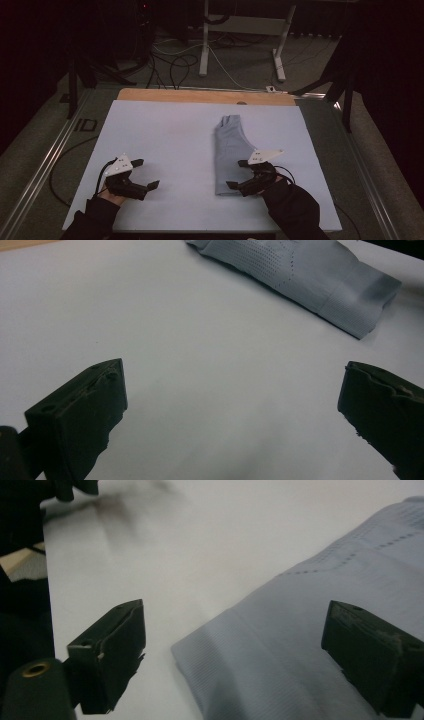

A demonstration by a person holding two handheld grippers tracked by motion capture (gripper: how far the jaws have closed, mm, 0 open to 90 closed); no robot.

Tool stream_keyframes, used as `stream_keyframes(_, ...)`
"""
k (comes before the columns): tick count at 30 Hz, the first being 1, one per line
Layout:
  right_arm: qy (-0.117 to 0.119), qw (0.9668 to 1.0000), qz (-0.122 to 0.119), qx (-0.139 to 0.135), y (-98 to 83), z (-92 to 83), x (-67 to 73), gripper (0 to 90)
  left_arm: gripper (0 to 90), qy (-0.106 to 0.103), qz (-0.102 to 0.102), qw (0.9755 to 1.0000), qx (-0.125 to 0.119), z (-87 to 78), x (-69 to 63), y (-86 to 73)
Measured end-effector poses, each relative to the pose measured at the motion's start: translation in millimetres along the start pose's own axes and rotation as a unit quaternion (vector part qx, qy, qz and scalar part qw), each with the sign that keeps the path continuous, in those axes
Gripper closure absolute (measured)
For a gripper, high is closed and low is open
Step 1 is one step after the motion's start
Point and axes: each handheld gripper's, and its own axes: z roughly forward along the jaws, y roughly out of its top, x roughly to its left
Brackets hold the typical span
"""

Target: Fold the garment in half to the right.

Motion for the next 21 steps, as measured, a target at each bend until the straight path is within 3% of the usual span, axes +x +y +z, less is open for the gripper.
stream_keyframes(6,-0.022,0.9991,-0.006,-0.035,-3.2,-11.9,-7.5,8.9,0.3,0.001,-0.002,1.0,-0.001,-0.2,0.2,-0.2)
stream_keyframes(13,-0.042,0.9982,-0.014,-0.039,-11.2,-25.6,-15.0,8.9,0.3,0.001,0.0,1.0,-0.001,-1.5,-0.3,-0.6)
stream_keyframes(21,-0.077,0.9961,0.009,-0.042,-31.2,-39.4,-23.8,8.9,0.4,0.003,0.001,1.0,-0.004,-3.3,1.6,-1.0)
